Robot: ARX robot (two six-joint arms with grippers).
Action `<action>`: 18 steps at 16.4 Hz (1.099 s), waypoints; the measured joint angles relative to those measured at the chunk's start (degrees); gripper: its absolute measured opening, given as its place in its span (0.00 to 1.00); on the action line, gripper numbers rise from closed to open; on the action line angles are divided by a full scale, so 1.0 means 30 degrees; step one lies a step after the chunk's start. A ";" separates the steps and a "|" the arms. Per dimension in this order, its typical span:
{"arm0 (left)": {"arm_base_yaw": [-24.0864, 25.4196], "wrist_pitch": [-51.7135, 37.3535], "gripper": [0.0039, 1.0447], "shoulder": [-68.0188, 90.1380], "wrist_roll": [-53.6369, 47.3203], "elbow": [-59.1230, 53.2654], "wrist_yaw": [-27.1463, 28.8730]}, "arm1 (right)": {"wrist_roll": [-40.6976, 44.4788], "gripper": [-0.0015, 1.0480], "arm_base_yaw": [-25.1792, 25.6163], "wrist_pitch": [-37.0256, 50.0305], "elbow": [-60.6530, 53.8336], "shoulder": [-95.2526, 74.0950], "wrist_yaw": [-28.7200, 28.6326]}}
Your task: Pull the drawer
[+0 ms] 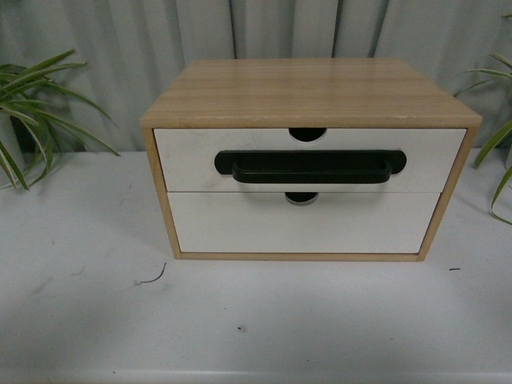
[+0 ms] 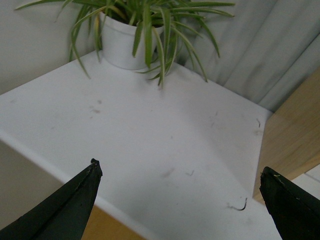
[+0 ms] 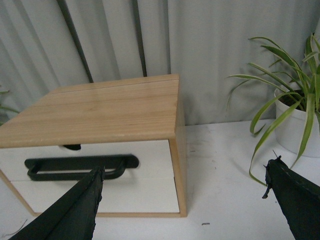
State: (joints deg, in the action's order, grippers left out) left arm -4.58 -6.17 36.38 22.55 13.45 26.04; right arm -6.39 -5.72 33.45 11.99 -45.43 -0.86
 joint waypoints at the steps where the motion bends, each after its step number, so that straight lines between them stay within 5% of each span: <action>1: 0.0131 -0.1399 0.94 0.1690 -0.0007 0.0605 -0.0415 | 0.0029 0.94 0.0000 0.1005 0.1078 -0.2127 0.0051; 6: -0.0168 -0.5566 0.94 0.9435 -0.0889 0.5537 -0.2280 | 0.1632 0.94 -0.1355 0.1290 0.7337 -1.0091 0.1035; 10: -0.2798 -0.5217 0.94 1.4928 -0.4787 1.0972 -0.4816 | 0.6368 0.94 -0.2608 0.0306 1.2590 -1.3449 -0.0073; 15: -0.5384 0.0882 0.94 1.6276 -1.3872 1.5234 -1.0746 | 2.0444 0.94 -0.1501 -0.3104 1.3121 -1.3996 -0.5967; 18: -0.6958 0.5224 0.94 1.7609 -1.8382 1.6568 -1.1650 | 2.9186 0.94 -0.0656 -0.6528 1.3253 -1.4003 -0.7468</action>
State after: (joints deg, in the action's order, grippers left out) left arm -25.45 9.50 89.21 -32.60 63.16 -8.91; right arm 81.17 -7.68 13.87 51.75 -87.44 -23.27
